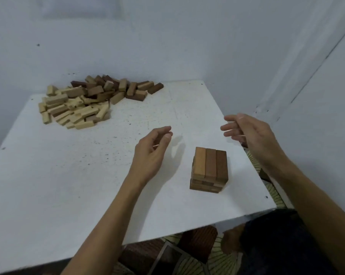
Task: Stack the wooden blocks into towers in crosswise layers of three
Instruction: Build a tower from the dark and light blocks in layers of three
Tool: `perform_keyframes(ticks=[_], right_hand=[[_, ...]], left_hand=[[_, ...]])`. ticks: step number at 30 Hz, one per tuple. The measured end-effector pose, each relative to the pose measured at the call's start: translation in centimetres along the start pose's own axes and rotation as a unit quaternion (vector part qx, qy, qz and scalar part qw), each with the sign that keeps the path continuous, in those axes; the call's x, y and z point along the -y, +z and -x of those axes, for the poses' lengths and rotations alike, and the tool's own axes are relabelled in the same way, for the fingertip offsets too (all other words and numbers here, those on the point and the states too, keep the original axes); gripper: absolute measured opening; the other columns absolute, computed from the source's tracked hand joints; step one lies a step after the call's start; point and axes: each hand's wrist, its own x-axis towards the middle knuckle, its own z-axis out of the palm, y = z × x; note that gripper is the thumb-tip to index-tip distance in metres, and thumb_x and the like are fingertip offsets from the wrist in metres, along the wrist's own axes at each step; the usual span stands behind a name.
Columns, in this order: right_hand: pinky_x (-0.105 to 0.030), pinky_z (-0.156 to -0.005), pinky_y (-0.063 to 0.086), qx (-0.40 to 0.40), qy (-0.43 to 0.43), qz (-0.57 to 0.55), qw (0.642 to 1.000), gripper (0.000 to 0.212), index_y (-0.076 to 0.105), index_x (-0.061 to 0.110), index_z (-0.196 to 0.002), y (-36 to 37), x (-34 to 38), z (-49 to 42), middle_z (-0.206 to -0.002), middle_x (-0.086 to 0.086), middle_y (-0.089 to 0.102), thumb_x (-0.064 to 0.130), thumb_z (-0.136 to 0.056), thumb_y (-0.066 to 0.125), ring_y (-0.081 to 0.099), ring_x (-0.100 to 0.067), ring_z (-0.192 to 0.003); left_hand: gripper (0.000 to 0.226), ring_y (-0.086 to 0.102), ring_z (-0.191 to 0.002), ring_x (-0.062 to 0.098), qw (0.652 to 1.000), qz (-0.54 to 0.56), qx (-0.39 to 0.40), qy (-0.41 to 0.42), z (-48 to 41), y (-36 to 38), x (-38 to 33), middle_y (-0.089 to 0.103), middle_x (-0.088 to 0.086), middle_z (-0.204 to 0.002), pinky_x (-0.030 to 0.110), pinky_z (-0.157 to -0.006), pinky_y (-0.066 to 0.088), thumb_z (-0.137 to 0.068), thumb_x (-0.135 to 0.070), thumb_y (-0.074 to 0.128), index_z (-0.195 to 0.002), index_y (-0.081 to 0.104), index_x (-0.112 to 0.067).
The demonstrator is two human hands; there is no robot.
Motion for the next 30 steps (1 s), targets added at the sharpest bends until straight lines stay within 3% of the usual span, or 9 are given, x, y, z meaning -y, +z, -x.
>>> perform_keyframes(ticks=[5,9,12,15,17,21,26,30], right_hand=[[-0.026,-0.085,0.051,0.095,-0.067,0.095,0.989,0.031,0.066,0.024,-0.118,2.6,2.9,-6.7,-0.106,0.012,0.069,0.038,-0.104,0.042,0.067,-0.003,-0.090],[-0.018,-0.075,0.047,0.140,-0.129,0.152,0.970,0.029,0.064,0.022,-0.120,6.8,4.1,-12.4,-0.113,0.011,0.065,0.036,-0.103,0.046,0.064,-0.007,-0.092],[-0.026,-0.084,0.046,0.164,-0.167,0.201,0.951,0.032,0.060,0.019,-0.130,10.3,3.7,-16.8,-0.122,0.003,0.062,0.032,-0.103,0.049,0.060,-0.014,-0.095],[-0.023,-0.089,0.038,0.201,-0.212,0.249,0.923,0.035,0.054,0.021,-0.137,13.3,2.5,-20.8,-0.129,0.008,0.056,0.025,-0.103,0.046,0.056,-0.015,-0.107],[-0.025,-0.094,0.038,0.214,-0.239,0.293,0.901,0.040,0.049,0.017,-0.142,14.8,1.5,-23.2,-0.139,0.000,0.052,0.019,-0.103,0.044,0.053,-0.021,-0.119],[-0.045,-0.093,0.047,0.211,-0.270,0.383,0.858,0.046,0.046,0.014,-0.145,16.8,0.1,-26.1,-0.146,-0.007,0.044,0.010,-0.100,0.040,0.053,-0.034,-0.111],[-0.042,-0.088,0.044,0.193,-0.285,0.443,0.828,0.054,0.043,0.018,-0.148,17.5,-1.0,-26.2,-0.146,-0.006,0.042,0.003,-0.096,0.037,0.036,-0.025,-0.093],[-0.041,-0.079,0.042,0.164,-0.315,0.433,0.828,0.050,0.056,0.020,-0.137,16.9,-0.8,-25.7,-0.122,-0.008,0.055,-0.002,-0.094,0.043,0.034,-0.024,-0.089]], left_hand=[[0.026,0.062,-0.105,0.000,0.993,-0.107,-0.033,0.037,-5.6,-3.5,0.4,0.068,-0.010,-0.118,0.019,-0.088,0.049,-0.099,-0.026,0.057,-0.124,0.065,-0.023],[0.030,0.060,-0.109,0.009,0.968,-0.237,-0.049,0.068,-10.7,-6.0,1.7,0.064,-0.004,-0.126,0.021,-0.085,0.044,-0.097,-0.024,0.059,-0.127,0.064,-0.020],[0.031,0.057,-0.113,0.022,0.928,-0.356,-0.056,0.099,-14.5,-7.2,3.0,0.061,0.004,-0.126,0.028,-0.084,0.042,-0.095,-0.018,0.061,-0.126,0.065,-0.018],[0.041,0.050,-0.118,0.035,0.865,-0.489,-0.047,0.106,-17.8,-7.6,4.7,0.051,0.009,-0.138,0.044,-0.090,0.041,-0.093,-0.013,0.055,-0.132,0.059,-0.021],[0.048,0.046,-0.119,0.037,0.823,-0.555,-0.043,0.115,-19.5,-7.7,5.6,0.043,0.011,-0.145,0.045,-0.092,0.036,-0.093,-0.011,0.051,-0.138,0.052,-0.026],[0.049,0.042,-0.123,0.037,0.774,-0.613,-0.025,0.157,-21.4,-7.8,7.2,0.040,0.013,-0.146,0.047,-0.094,0.034,-0.093,-0.015,0.053,-0.139,0.050,-0.029],[0.042,0.038,-0.123,0.036,0.764,-0.617,-0.029,0.188,-22.4,-8.0,9.1,0.041,0.016,-0.143,0.049,-0.092,0.033,-0.091,-0.018,0.056,-0.133,0.056,-0.025],[0.034,0.037,-0.125,0.036,0.780,-0.590,-0.029,0.207,-22.5,-8.6,9.1,0.043,0.013,-0.142,0.050,-0.097,0.027,-0.094,-0.020,0.055,-0.127,0.060,-0.027]])
